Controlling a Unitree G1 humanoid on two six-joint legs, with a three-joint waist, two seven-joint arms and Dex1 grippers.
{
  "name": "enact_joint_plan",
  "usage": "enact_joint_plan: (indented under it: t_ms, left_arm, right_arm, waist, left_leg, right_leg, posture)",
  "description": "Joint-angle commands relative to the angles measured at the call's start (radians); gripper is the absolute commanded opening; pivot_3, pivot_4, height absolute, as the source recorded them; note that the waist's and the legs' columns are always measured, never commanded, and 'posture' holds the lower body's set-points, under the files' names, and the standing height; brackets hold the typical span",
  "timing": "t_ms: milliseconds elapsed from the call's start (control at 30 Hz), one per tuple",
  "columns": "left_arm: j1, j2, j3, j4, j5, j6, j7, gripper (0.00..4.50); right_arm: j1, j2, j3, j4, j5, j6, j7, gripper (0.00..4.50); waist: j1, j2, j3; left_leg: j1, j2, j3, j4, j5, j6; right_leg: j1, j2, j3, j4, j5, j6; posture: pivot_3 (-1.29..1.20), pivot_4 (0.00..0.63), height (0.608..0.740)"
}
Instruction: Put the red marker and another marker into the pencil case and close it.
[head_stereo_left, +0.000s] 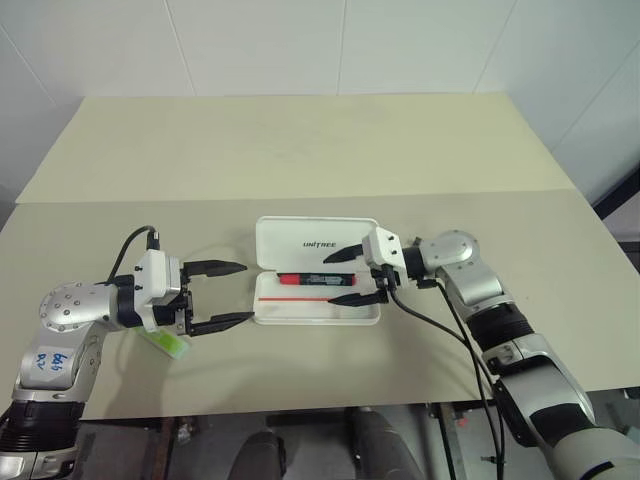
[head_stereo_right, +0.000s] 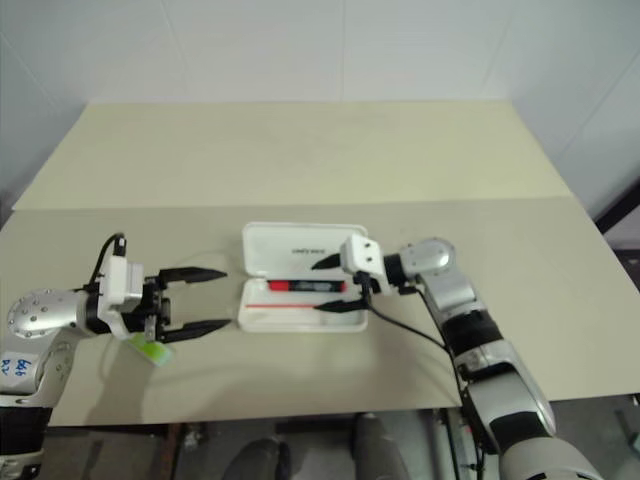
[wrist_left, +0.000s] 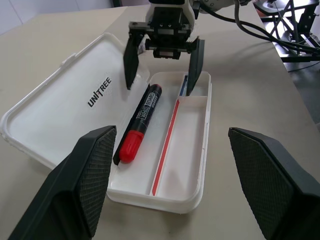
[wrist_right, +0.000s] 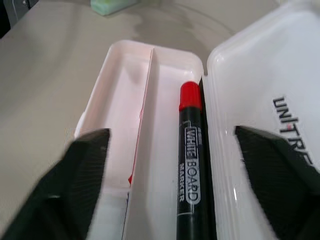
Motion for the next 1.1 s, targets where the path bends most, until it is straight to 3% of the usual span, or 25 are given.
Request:
enact_joint_plan:
  t_ms: [33,267,467,667,900,1100]
  left_arm:
    - [-0.001,-0.007,0.006,-0.024,-0.006,-0.012,0.005,3.74]
    - [0.052,-0.031,0.022,-0.083,-0.017,0.02,0.063,3.74]
    - [0.179,-0.11,0.082,-0.241,-0.016,0.11,0.291,3.74]
    - [0.293,-0.317,0.16,-0.457,0.075,0.247,0.754,3.74]
    - [0.41,-0.578,0.118,-0.734,0.319,0.439,1.227,3.74]
    - [0.449,-0.77,0.051,-0.908,0.455,0.634,1.457,3.74]
  right_arm:
    - [0.014,-0.001,-0.043,-0.138,0.08,0.081,-0.002,4.49]
    - [0.092,-0.058,-0.118,-0.422,0.265,0.311,-0.01,4.49]
    - [0.189,-0.172,-0.191,-0.571,0.354,0.417,-0.018,4.49]
    - [0.213,-0.291,-0.265,-0.481,0.342,0.395,0.015,4.49]
    - [0.144,-0.306,-0.246,-0.373,0.331,0.354,0.077,4.49]
    - [0.08,-0.281,-0.201,-0.328,0.318,0.35,0.118,4.49]
  waist:
    - [0.001,0.0,0.0]
    - [0.006,0.0,0.0]
    - [0.01,0.0,0.0]
    - [0.012,0.0,0.0]
    - [0.011,0.0,0.0]
    - [0.013,-0.001,0.0]
  left_leg:
    - [0.0,0.0,0.0,0.0,0.0,0.0]
    - [-0.001,0.001,-0.001,-0.002,0.0,0.0]
    - [-0.001,0.001,-0.001,-0.008,0.0,0.0]
    - [-0.002,0.0,0.0,-0.01,0.0,0.0]
    - [0.0,-0.003,0.001,-0.01,0.0,-0.001]
    - [0.002,-0.003,0.003,-0.008,0.0,-0.001]
  right_leg:
    - [0.0,0.0,0.0,0.0,0.0,0.0]
    - [-0.001,-0.003,-0.003,-0.001,0.0,0.0]
    - [-0.001,-0.008,-0.01,-0.006,0.0,0.0]
    - [-0.001,-0.008,-0.01,-0.01,0.0,0.0]
    - [0.001,-0.004,-0.009,-0.013,0.0,0.0]
    - [0.005,-0.002,-0.009,-0.014,0.0,0.0]
  posture:
    - [0.0,0.15,0.74]
    - [0.0,0.15,0.74]
    - [0.0,0.15,0.74]
    - [0.0,0.15,0.74]
    - [0.0,0.15,0.74]
    - [0.0,0.15,0.74]
